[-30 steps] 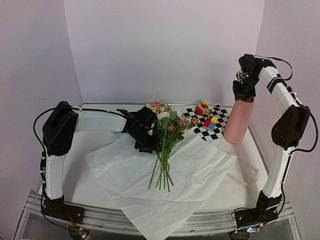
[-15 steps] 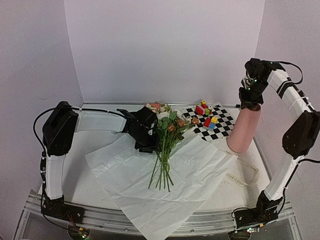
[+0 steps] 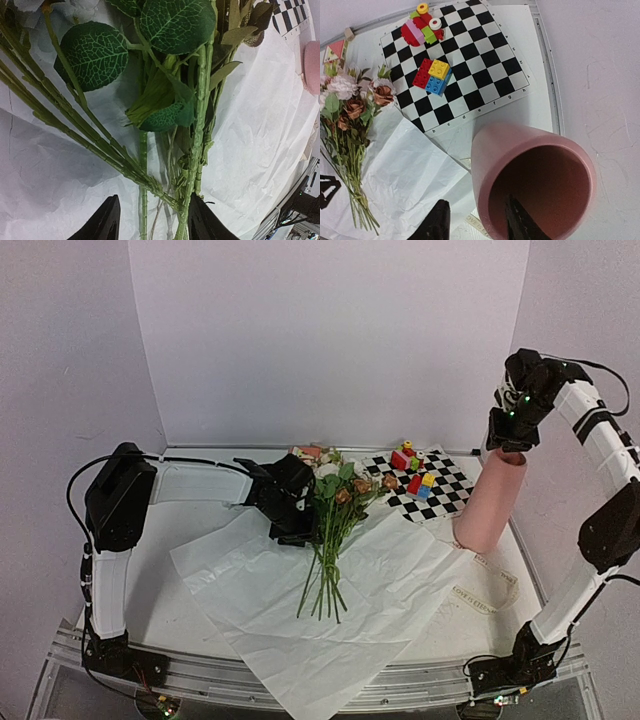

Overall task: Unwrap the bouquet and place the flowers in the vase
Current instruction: Move the vase to the center of the board.

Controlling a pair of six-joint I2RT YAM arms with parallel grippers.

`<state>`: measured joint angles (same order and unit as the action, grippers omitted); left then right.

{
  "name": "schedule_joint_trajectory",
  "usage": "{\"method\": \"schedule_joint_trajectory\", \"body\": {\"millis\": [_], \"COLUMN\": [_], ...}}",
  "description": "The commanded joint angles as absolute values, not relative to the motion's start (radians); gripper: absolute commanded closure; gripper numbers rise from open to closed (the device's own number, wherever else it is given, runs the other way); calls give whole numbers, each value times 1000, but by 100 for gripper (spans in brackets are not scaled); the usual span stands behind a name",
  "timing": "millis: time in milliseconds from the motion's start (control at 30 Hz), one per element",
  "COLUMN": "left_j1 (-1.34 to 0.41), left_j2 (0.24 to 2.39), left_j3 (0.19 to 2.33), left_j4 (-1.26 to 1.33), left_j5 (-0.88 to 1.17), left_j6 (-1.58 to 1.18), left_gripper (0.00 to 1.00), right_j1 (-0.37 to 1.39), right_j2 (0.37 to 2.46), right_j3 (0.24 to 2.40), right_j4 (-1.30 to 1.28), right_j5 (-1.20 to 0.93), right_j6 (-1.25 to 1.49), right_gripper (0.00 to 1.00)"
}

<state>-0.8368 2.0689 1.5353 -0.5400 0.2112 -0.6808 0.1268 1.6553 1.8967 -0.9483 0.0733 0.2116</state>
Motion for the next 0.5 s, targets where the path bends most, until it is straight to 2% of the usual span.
{"method": "schedule_joint_trajectory", "body": {"millis": [0,167,300,467], "left_j1": [-837,-838,-839,-847], "left_j2": [2013,2004,2002,2005], "left_j3": [1524,1521,1524,1525], "left_j4": [-518,-517,-517,-512], "left_j5": [213,213,214,212], "left_j6": [-682,-676,-671,-668], "left_gripper": [52,49,48,49], "right_j1": [124,124,125,156], "right_j2": [1630,1617,1578,1465], "right_j3": [1941,2007,2025,1872], "right_j4": [-971,-982,-955,-821], "right_j5": [116,104,8,-172], "right_j6": [218,223,238,326], "right_gripper": [54,44,44,47]}}
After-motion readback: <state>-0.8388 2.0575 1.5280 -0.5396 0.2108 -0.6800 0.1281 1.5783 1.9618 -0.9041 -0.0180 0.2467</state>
